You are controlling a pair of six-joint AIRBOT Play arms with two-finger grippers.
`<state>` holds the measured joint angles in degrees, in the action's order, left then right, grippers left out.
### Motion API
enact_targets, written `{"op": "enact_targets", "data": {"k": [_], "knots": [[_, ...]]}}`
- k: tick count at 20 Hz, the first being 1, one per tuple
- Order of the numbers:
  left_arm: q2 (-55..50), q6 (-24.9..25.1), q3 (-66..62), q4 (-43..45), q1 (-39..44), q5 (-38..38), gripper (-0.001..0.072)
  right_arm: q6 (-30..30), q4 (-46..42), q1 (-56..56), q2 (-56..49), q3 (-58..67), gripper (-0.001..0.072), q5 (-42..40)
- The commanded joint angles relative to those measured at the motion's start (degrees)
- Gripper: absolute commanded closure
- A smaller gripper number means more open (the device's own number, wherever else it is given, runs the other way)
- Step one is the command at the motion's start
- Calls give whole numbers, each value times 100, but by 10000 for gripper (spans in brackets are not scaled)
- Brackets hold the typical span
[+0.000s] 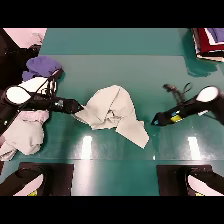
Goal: Fold the shirts.
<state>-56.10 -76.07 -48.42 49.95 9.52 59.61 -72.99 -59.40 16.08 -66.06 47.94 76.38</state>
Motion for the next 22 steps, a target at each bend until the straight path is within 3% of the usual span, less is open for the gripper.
{"op": "enact_targets", "data": {"k": [1, 4, 5, 7, 10, 14, 22], "knots": [[-2, 2, -153, 70, 2, -4, 684, 111, 2, 774, -420, -339, 193, -350], [-2, 0, -153, 70, 2, -7, 684, 111, 92, 1255, -658, -339, 213, -610], [-2, 0, -153, 72, 2, 0, 684, 111, 87, 1351, -721, -339, 341, -737], [-2, 0, -160, 72, 2, 7, 684, 111, 85, 1392, -754, -337, 688, -911], [-2, -4, -796, 557, 0, 92, 685, -79, -264, 1150, -380, 59, 694, -811], [-2, -7, -3139, 1353, 0, 592, 684, -610, -723, 103, 774, 1674, 695, -857], [0, -50, -7044, 1388, 2, 553, 684, -634, -713, -1875, 2009, 5217, 695, -1676]]}}
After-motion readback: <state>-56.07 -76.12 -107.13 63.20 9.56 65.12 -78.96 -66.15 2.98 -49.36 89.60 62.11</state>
